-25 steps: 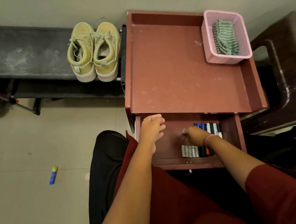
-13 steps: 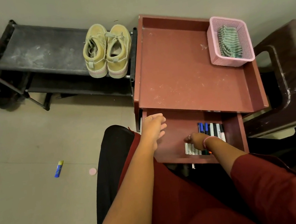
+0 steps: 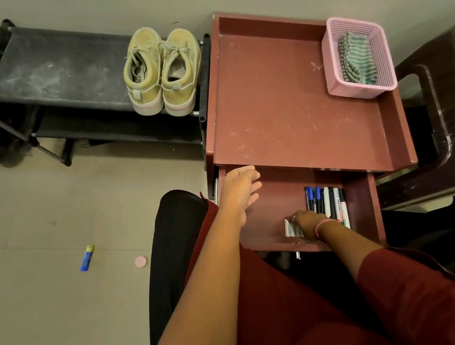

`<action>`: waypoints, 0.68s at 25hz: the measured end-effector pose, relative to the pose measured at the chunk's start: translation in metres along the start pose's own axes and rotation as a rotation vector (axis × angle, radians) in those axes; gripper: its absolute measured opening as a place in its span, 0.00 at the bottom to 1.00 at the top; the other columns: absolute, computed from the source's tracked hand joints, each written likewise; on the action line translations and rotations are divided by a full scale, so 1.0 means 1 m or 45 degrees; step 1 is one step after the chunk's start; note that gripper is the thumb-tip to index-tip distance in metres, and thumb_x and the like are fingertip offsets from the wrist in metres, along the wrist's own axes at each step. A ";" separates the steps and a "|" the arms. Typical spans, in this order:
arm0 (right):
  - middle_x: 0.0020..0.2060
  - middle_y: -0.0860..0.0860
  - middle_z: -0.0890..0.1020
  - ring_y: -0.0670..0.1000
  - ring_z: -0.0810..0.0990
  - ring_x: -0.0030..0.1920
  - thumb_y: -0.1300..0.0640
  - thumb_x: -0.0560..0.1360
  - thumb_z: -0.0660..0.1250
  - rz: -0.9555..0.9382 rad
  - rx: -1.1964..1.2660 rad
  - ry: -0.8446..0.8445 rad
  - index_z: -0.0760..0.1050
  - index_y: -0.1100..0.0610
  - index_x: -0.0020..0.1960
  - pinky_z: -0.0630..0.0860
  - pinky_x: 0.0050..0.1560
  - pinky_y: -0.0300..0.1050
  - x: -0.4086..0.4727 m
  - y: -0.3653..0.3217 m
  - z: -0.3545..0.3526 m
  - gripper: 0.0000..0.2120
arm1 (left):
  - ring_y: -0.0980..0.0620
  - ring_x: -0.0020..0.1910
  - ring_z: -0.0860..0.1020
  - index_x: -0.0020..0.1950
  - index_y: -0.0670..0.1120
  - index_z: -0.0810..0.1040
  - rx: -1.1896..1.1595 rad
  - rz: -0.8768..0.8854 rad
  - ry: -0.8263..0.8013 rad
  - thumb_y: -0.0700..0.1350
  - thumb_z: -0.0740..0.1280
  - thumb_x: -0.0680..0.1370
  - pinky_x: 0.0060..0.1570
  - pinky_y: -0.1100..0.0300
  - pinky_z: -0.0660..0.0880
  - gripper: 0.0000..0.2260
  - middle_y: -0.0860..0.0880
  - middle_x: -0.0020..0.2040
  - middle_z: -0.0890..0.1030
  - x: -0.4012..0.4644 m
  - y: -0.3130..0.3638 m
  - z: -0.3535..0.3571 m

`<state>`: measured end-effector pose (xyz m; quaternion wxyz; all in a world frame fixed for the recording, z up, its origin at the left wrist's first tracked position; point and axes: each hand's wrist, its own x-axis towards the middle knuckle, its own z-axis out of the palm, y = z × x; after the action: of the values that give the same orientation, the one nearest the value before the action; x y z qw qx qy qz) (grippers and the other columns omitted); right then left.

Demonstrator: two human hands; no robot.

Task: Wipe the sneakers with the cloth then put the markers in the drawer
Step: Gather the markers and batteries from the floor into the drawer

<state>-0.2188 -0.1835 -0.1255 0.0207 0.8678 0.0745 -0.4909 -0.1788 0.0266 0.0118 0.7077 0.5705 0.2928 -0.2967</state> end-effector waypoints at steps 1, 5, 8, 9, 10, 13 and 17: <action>0.72 0.56 0.65 0.57 0.66 0.71 0.70 0.73 0.60 0.005 0.008 -0.032 0.57 0.55 0.76 0.63 0.70 0.48 -0.002 -0.001 -0.001 0.34 | 0.53 0.55 0.79 0.61 0.47 0.76 -0.006 0.002 -0.005 0.41 0.63 0.79 0.51 0.59 0.75 0.12 0.50 0.57 0.80 -0.001 0.000 0.000; 0.71 0.55 0.68 0.54 0.68 0.70 0.74 0.72 0.55 0.016 0.188 -0.017 0.63 0.58 0.73 0.63 0.68 0.40 -0.018 -0.008 -0.025 0.32 | 0.53 0.55 0.79 0.62 0.48 0.75 -0.015 0.029 -0.021 0.41 0.62 0.79 0.49 0.60 0.75 0.12 0.50 0.58 0.79 -0.007 0.001 -0.004; 0.65 0.54 0.75 0.54 0.73 0.65 0.75 0.73 0.53 -0.026 0.295 0.074 0.72 0.60 0.66 0.67 0.59 0.38 -0.041 -0.018 -0.062 0.25 | 0.53 0.55 0.79 0.62 0.47 0.75 -0.035 0.091 -0.017 0.42 0.63 0.79 0.49 0.61 0.75 0.12 0.49 0.58 0.79 -0.012 0.006 -0.013; 0.63 0.54 0.76 0.54 0.74 0.63 0.74 0.74 0.53 -0.052 0.307 0.139 0.75 0.60 0.63 0.68 0.58 0.38 -0.049 -0.023 -0.076 0.23 | 0.53 0.55 0.79 0.63 0.46 0.75 -0.060 0.106 -0.016 0.41 0.63 0.79 0.50 0.61 0.75 0.13 0.49 0.59 0.79 -0.014 0.007 -0.018; 0.61 0.54 0.78 0.52 0.76 0.61 0.72 0.75 0.53 -0.091 0.315 0.209 0.76 0.59 0.61 0.69 0.59 0.39 -0.057 -0.032 -0.090 0.21 | 0.53 0.55 0.79 0.65 0.45 0.74 -0.105 0.123 -0.024 0.41 0.63 0.79 0.51 0.61 0.75 0.14 0.48 0.59 0.79 -0.018 0.009 -0.024; 0.53 0.53 0.81 0.48 0.77 0.51 0.66 0.78 0.57 -0.265 0.421 0.359 0.77 0.59 0.59 0.72 0.57 0.39 -0.086 -0.073 -0.132 0.14 | 0.51 0.54 0.79 0.65 0.43 0.73 -0.395 0.170 -0.087 0.41 0.61 0.80 0.51 0.61 0.75 0.13 0.47 0.55 0.80 -0.035 0.018 -0.052; 0.45 0.49 0.83 0.46 0.77 0.41 0.63 0.77 0.60 -0.466 0.359 0.693 0.80 0.55 0.55 0.67 0.38 0.33 -0.117 -0.154 -0.171 0.12 | 0.51 0.52 0.80 0.62 0.43 0.74 -0.635 0.306 0.046 0.40 0.61 0.81 0.54 0.60 0.75 0.11 0.47 0.52 0.80 -0.051 0.023 -0.125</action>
<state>-0.1563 -0.0258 0.0687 -0.2080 0.9334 0.1630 -0.2427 -0.2038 0.1577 0.0428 0.8511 0.4144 0.2994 -0.1190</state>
